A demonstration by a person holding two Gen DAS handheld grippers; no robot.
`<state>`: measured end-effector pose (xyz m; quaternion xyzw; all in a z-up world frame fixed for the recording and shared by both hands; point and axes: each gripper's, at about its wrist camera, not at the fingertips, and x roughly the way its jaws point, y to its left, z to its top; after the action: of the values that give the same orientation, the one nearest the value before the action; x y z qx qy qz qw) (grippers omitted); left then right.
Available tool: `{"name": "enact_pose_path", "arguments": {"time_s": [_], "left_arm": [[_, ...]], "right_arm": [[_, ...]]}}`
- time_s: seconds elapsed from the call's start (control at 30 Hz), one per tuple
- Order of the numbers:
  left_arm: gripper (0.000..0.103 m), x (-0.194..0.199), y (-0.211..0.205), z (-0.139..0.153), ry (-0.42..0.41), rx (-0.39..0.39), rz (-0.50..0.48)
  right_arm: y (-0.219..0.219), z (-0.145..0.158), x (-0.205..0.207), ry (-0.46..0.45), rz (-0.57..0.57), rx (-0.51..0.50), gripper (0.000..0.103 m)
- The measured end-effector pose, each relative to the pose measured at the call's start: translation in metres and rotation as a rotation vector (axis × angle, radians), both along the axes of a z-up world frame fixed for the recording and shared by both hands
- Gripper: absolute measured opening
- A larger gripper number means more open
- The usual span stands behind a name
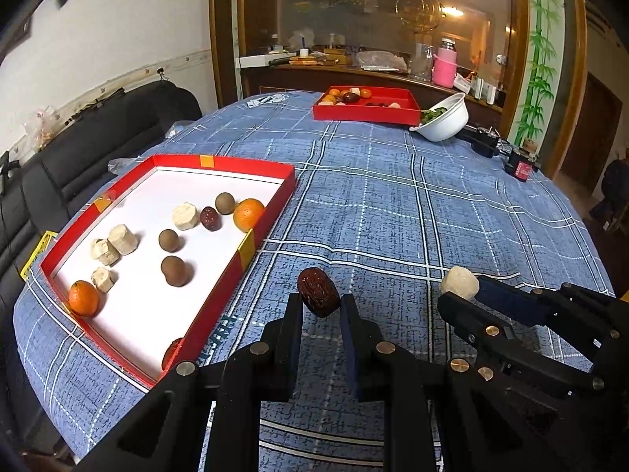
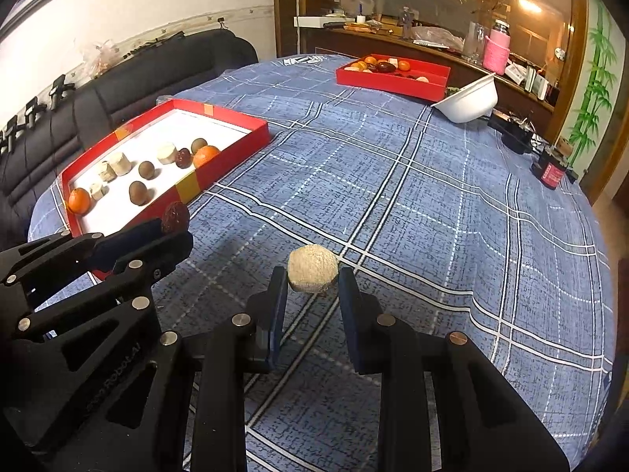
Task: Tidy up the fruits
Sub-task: 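Carry the round pastry and red date toward the white tray with both tools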
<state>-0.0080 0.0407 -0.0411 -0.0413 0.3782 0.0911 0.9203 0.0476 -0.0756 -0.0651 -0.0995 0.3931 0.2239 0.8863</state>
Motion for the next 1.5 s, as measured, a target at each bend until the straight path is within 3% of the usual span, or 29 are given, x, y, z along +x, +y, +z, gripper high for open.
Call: {"name": "enact_pose_path", "arguments": {"time_s": [1.5], "left_arm": [[0.018,-0.026,0.059,0.006,-0.01,-0.023,0.147]], "right_arm": [[0.058,0.023,-0.015,-0.06,0.109,-0.044,0.025]]}}
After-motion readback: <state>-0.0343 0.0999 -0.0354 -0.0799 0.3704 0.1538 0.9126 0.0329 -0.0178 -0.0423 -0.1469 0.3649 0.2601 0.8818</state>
